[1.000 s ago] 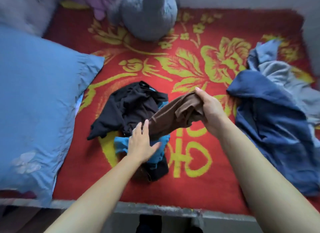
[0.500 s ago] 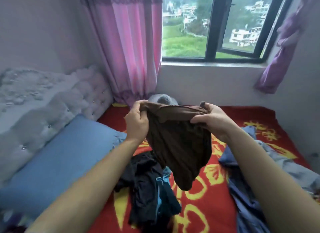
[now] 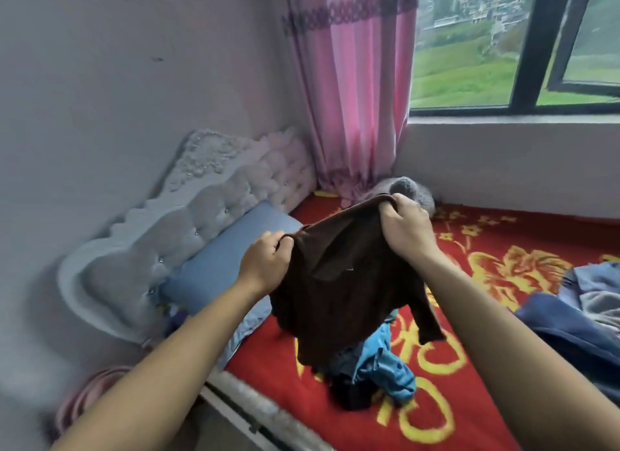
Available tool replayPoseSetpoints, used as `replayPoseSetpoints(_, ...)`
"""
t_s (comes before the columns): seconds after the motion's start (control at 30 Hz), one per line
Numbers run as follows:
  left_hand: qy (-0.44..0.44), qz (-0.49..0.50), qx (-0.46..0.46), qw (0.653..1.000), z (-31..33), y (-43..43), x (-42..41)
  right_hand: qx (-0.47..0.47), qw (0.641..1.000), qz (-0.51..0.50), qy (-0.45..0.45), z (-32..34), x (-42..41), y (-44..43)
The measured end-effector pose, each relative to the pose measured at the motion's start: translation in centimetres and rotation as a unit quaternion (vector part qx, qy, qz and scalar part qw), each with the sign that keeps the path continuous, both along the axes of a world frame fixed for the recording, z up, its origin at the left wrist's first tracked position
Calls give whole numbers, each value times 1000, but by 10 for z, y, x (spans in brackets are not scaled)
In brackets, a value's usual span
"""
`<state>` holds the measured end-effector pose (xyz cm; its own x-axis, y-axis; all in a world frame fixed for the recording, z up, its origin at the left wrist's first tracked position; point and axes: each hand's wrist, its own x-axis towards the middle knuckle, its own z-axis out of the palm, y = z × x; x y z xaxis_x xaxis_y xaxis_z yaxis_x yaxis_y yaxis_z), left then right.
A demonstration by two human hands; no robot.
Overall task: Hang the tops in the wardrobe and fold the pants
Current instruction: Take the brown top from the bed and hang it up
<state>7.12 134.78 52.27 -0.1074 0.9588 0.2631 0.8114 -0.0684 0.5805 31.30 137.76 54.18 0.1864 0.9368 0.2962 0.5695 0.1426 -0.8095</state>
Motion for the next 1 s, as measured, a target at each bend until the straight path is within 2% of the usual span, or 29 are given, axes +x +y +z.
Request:
replayPoseSetpoints(0.13,-134,57,-20,989,-1,-39,-16,-16,995,68,67,16,-41,-36)
replayPoseSetpoints(0.27,-297,63,-10,953,3,-93,-36,-16,993,97,68,34,-77,-88)
replayPoseSetpoints(0.33,-330,59,4,942,10,-127,-51,-16,992,108,69,39,-97,-116)
replayPoseSetpoints(0.47,-317,18,-68,946,12,-205,-102,-8,991,124,59,46,-153,-185)
replayPoseSetpoints(0.57,-173,18,-103,979,-2,-269,-157,0,990,141,20,50,-210,-241)
replayPoseSetpoints(0.63,-146,62,-90,983,-11,-314,-199,2,988,155,-25,50,-251,-276)
replayPoseSetpoints(0.73,-159,175,-87,968,-9,-385,-269,-6,979,195,-67,49,-315,-321)
replayPoseSetpoints(0.8,-134,236,-81,959,0,-432,-317,-8,971,227,-81,48,-357,-345)
replayPoseSetpoints(0.9,-77,291,-55,952,13,-497,-380,60,949,281,-128,47,-419,-376)
replayPoseSetpoints(0.97,-104,310,-19,945,19,-533,-413,151,916,318,-194,48,-457,-394)
replayPoseSetpoints(1.0,-148,315,-2,938,20,-547,-427,187,896,333,-225,50,-476,-402)
